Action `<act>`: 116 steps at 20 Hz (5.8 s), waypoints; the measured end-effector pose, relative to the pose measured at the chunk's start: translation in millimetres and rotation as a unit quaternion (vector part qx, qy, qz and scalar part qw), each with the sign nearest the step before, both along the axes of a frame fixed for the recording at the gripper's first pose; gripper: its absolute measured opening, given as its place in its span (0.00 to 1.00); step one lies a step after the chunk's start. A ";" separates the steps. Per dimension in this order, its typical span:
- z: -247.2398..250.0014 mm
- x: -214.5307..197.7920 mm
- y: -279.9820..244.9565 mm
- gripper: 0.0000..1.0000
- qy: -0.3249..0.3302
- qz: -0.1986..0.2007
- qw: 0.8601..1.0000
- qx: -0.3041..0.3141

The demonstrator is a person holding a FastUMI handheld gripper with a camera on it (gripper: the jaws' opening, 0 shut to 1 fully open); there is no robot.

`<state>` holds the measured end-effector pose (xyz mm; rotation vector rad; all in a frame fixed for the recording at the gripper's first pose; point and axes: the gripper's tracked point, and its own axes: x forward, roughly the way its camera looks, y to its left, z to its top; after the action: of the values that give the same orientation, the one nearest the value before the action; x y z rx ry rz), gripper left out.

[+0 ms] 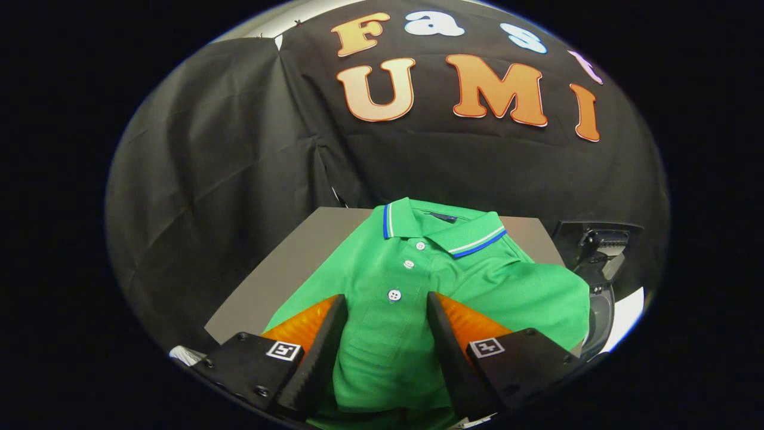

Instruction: Put the clothes into the washing machine and then close the washing machine lid.

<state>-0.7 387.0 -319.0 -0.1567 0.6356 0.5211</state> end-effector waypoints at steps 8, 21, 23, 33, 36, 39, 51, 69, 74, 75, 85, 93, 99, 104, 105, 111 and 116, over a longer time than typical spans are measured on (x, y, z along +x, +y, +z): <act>0.8 0.6 -8.9 0.49 -0.017 0.037 0.999 0.016; 14.5 1.0 -36.0 0.16 -0.005 0.041 0.998 0.040; 26.9 -2.9 -54.8 0.15 -0.025 0.036 0.999 0.028; 118.8 50.1 -157.1 0.15 -0.079 -0.007 0.995 0.057; 144.4 69.4 -199.2 0.15 -0.085 -0.034 0.993 0.071; 160.3 92.9 -243.0 0.15 -0.093 -0.058 0.991 0.079; 149.0 139.5 -390.3 0.15 -0.083 -0.124 0.988 0.045; -57.2 157.4 -467.5 0.15 0.051 -0.122 0.991 -0.027; -104.8 160.6 -467.6 0.15 0.086 -0.131 0.987 -0.038; -113.2 162.1 -468.3 0.15 0.092 -0.133 0.986 -0.043; -185.5 150.7 -477.3 0.17 0.176 -0.168 0.968 -0.068; -197.3 139.1 -485.5 0.31 0.206 -0.184 0.958 -0.076; -169.6 150.2 -491.7 0.87 0.162 -0.169 0.968 -0.086; -124.0 155.6 -502.3 1.00 0.128 -0.172 0.973 -0.084; -112.0 158.2 -504.1 1.00 0.118 -0.168 0.975 -0.088; -17.7 177.3 -502.8 1.00 0.052 -0.161 0.983 -0.078; 67.4 196.1 -477.7 0.99 -0.002 -0.158 0.987 -0.039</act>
<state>195.4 -90.7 -251.7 -0.1279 0.6621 0.1900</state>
